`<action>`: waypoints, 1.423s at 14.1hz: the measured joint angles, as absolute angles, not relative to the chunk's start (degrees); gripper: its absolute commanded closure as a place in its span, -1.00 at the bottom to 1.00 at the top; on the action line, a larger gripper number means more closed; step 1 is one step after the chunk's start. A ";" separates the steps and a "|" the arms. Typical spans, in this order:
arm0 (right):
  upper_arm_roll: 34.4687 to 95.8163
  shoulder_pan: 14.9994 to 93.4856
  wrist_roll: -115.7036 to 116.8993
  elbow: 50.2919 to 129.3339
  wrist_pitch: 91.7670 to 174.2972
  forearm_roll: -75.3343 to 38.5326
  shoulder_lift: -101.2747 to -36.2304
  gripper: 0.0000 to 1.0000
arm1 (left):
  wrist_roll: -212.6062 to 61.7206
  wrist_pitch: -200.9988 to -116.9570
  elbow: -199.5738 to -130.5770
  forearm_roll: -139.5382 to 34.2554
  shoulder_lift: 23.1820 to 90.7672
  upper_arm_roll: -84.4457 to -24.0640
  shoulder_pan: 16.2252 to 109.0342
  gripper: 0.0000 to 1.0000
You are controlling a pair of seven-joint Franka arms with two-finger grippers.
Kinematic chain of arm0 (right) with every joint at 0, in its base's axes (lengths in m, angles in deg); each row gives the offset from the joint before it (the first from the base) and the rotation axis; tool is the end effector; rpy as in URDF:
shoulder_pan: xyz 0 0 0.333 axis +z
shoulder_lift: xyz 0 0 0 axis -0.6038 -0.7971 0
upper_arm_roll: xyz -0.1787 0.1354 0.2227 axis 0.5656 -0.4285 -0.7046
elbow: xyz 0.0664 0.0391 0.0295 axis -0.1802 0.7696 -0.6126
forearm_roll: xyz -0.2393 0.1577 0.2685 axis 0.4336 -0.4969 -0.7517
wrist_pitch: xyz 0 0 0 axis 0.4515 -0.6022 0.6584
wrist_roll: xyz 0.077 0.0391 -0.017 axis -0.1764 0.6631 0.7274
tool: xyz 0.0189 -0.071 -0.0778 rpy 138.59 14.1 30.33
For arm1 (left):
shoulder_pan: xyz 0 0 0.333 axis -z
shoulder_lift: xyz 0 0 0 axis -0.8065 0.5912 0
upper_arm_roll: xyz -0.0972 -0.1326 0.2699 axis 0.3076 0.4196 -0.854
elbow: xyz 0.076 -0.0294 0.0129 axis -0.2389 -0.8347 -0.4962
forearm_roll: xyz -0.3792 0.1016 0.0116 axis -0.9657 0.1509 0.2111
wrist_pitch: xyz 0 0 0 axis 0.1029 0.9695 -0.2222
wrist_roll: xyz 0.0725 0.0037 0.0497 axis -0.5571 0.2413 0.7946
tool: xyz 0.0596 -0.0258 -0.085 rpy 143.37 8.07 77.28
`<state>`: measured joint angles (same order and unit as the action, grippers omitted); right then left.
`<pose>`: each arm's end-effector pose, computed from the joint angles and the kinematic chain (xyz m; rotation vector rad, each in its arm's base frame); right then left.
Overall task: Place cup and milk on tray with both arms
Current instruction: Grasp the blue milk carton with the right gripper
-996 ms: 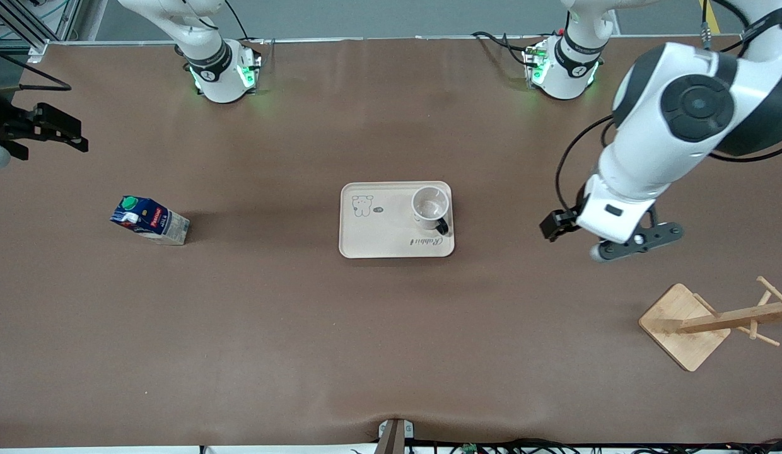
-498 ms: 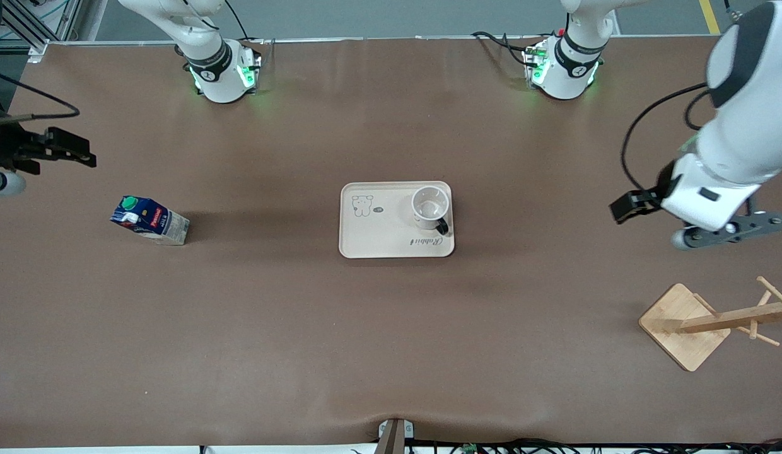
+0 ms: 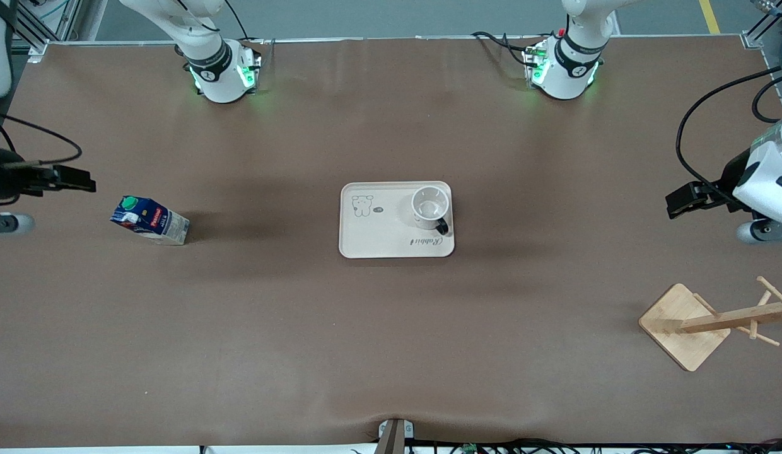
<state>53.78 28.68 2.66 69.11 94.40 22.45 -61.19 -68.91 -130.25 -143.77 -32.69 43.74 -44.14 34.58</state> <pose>0.6057 -0.0439 0.5417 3.0894 0.1144 -0.4722 0.6103 -0.0430 0.6056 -3.0485 -0.1217 0.0008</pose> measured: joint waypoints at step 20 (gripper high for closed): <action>53.92 23.51 -2.30 100.13 120.26 24.28 -63.07 1.00 | -78.22 -123.73 -146.78 -41.51 32.61 -69.61 53.41 -1.00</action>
